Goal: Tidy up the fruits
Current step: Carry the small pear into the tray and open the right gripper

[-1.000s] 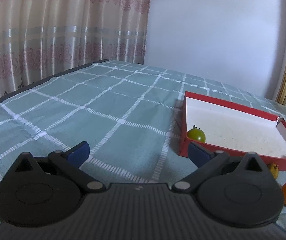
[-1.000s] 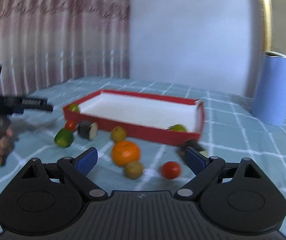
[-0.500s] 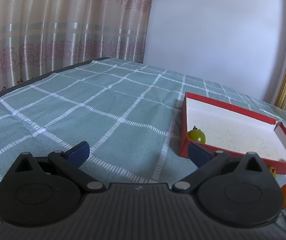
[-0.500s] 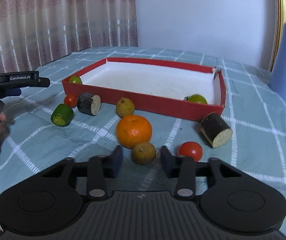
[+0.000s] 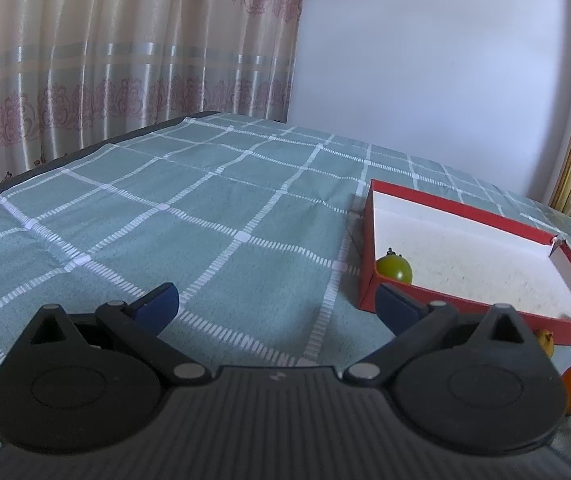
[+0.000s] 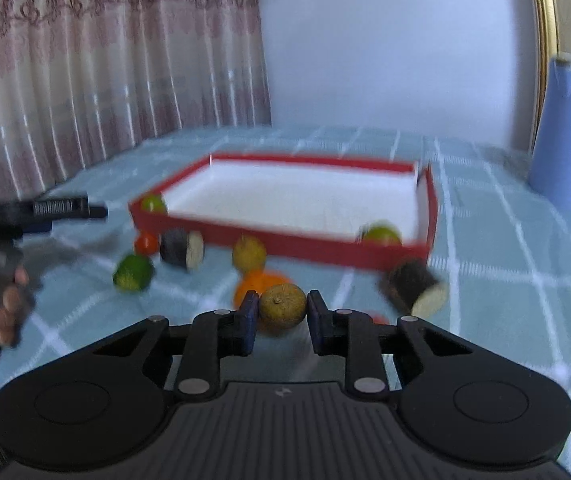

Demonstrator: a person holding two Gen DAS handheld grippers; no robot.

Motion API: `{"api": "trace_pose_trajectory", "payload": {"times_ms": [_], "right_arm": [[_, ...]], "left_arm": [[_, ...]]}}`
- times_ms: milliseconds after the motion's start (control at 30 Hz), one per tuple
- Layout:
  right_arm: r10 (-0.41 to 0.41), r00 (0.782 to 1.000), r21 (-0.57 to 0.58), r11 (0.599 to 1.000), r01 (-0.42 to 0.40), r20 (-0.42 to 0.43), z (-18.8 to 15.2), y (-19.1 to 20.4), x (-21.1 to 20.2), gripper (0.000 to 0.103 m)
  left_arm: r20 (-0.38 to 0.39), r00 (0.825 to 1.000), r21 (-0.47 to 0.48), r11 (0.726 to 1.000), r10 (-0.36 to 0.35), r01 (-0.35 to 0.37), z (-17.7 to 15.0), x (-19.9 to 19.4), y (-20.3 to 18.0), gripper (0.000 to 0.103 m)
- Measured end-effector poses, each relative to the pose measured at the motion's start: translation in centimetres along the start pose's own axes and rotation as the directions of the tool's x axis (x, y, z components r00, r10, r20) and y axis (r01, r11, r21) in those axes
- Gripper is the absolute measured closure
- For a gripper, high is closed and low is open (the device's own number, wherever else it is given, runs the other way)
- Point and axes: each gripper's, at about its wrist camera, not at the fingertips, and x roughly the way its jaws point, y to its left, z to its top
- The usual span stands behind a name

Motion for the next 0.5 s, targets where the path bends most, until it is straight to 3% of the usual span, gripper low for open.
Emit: {"api": "trace_pose_trajectory", "payload": {"times_ms": [133,233,500], "right_arm": [[-0.019,0.999,-0.002,1.000,0.019,0.046,2.9,-0.4,0.8,0.078],[-0.032,0.999,0.025,0.999,0.031,0.031,4.6,-1.2,3.2,0.078],[-0.118,0.992,0.038,0.992,0.119,-0.039,4.9,-2.3,8.9,0.078]], "left_arm": [[-0.001,1.000,-0.003,1.000,0.000,0.000,0.0,0.0,0.0,0.000],[-0.002,1.000,-0.005,1.000,0.003,-0.003,0.0,0.1,0.0,0.000],[-0.009,1.000,-0.008,1.000,-0.002,0.002,0.1,0.1,0.1,0.000]]}}
